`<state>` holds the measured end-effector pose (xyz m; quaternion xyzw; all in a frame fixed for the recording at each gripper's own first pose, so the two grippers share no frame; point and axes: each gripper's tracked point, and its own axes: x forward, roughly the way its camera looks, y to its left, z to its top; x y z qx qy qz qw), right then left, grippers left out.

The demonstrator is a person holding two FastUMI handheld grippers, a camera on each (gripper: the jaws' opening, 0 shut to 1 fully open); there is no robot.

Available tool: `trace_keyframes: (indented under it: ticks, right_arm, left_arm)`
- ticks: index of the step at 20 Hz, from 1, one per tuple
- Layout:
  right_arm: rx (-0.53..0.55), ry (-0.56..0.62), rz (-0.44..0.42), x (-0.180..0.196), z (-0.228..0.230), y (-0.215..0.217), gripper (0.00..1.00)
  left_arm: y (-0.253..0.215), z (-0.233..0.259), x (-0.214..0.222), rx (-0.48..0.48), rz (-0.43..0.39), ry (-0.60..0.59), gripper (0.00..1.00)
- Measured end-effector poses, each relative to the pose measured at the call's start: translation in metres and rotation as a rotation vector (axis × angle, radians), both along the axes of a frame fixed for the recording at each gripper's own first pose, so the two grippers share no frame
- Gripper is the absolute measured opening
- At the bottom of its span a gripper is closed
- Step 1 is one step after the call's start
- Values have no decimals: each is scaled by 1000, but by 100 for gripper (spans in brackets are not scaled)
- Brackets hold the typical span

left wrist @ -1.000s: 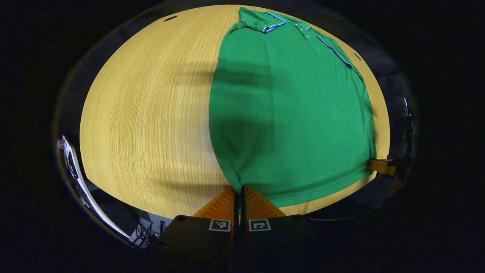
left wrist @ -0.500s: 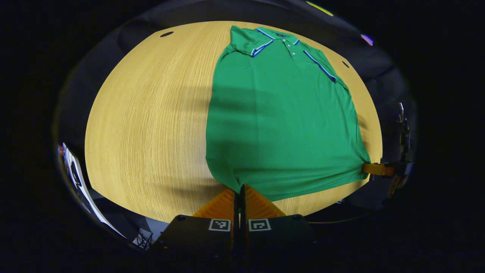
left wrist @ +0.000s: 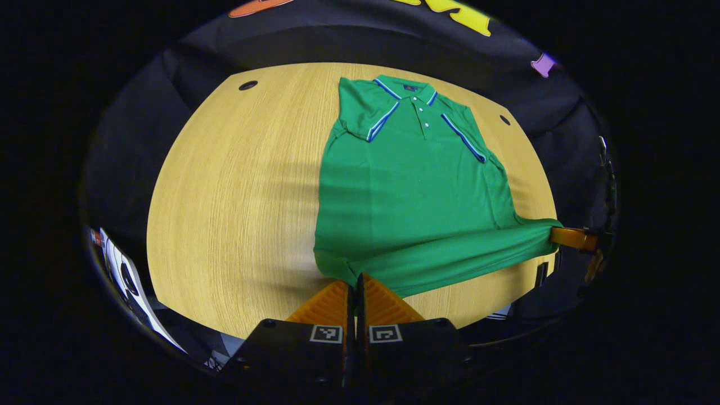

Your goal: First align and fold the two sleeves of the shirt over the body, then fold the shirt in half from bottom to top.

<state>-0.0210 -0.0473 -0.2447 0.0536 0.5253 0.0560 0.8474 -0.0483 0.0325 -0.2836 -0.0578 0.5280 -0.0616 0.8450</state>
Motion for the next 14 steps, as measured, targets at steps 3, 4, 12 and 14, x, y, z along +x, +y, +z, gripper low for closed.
trace_keyframes:
  ticks: [3, 4, 12, 14]
  right_arm:
    - [-4, -53, 18, 27, 12, 5, 2]
    - [-6, -70, 17, 36, 15, 6, 2]
    - [-13, -310, 40, 138, 52, 21, 2]
    - [-21, -364, 42, 169, 53, 21, 2]
  left_arm:
    - [2, 18, 31, 37, -11, -76, 4]
    - [3, 27, 40, 47, -17, -106, 4]
    - [16, 56, 144, 112, 15, -265, 3]
    - [20, 56, 174, 98, 43, -271, 3]
